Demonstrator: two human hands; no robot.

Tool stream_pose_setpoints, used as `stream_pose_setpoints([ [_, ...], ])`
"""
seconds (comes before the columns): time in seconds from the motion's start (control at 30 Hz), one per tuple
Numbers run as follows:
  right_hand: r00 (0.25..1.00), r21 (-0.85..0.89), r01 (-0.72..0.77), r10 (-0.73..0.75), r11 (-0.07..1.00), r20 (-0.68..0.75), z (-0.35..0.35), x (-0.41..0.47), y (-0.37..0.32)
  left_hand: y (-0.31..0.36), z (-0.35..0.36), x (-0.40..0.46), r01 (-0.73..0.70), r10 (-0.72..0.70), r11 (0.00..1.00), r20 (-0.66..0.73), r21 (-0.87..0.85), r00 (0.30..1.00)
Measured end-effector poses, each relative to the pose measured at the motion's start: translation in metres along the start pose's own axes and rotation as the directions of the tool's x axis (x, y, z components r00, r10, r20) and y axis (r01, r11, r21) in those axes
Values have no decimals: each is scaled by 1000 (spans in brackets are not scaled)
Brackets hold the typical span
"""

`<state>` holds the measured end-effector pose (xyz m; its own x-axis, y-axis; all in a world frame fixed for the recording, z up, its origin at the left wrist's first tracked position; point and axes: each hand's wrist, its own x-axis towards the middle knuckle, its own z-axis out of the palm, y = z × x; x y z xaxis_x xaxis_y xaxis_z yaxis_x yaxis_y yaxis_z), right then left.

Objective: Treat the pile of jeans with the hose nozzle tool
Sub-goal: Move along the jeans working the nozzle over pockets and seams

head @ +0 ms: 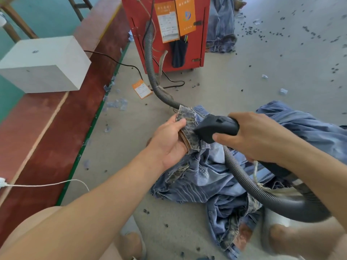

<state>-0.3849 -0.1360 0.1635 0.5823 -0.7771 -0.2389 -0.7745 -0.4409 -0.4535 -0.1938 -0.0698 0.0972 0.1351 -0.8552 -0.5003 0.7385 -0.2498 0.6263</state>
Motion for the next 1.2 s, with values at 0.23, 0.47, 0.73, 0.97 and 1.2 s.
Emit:
stream_pose_setpoints([
  [0.23, 994, -18, 8, -6, 1000, 106, 2, 0, -3, -2, 1, 0, -6, 7, 999, -27, 35, 1000],
  [0.47, 998, 91, -2, 7, 996, -62, -7, 6, 2, -2, 5, -8, 11, -15, 992, 28, 128, 999],
  [0.73, 996, 59, -7, 2, 998, 85, -2, 5, -3, -2, 5, -8, 24, -27, 997, 33, 73, 999],
  [0.97, 997, 217, -61, 68, 974, -28, -17, 9, 8, -3, 4, -14, 46, -56, 995, 111, 92, 992],
  [1.2, 995, 245, -65, 45, 967, 86, -8, 10, 4, -2, -1, -14, 63, -89, 983, 149, 172, 985],
])
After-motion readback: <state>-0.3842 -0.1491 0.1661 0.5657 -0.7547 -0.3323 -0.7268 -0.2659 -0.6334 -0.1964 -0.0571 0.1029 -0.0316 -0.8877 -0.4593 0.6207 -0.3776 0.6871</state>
